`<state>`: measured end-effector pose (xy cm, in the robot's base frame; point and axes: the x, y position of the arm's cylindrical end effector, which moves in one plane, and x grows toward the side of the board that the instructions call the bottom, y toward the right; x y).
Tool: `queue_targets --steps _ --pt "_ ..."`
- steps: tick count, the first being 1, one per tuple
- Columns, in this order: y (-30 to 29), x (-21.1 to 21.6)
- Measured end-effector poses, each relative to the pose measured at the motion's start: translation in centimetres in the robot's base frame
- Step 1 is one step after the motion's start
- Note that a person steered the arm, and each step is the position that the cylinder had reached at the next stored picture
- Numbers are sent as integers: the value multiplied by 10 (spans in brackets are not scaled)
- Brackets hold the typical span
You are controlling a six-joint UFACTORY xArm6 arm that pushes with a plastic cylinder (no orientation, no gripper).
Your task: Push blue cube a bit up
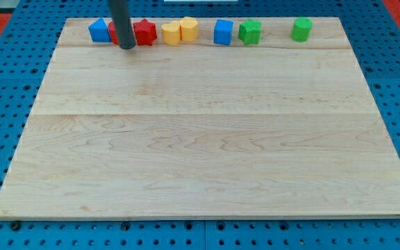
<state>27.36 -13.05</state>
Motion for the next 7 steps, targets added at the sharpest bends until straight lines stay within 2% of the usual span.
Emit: queue_targets --steps 2,7 --pt "38 -11" --pt "46 -6"
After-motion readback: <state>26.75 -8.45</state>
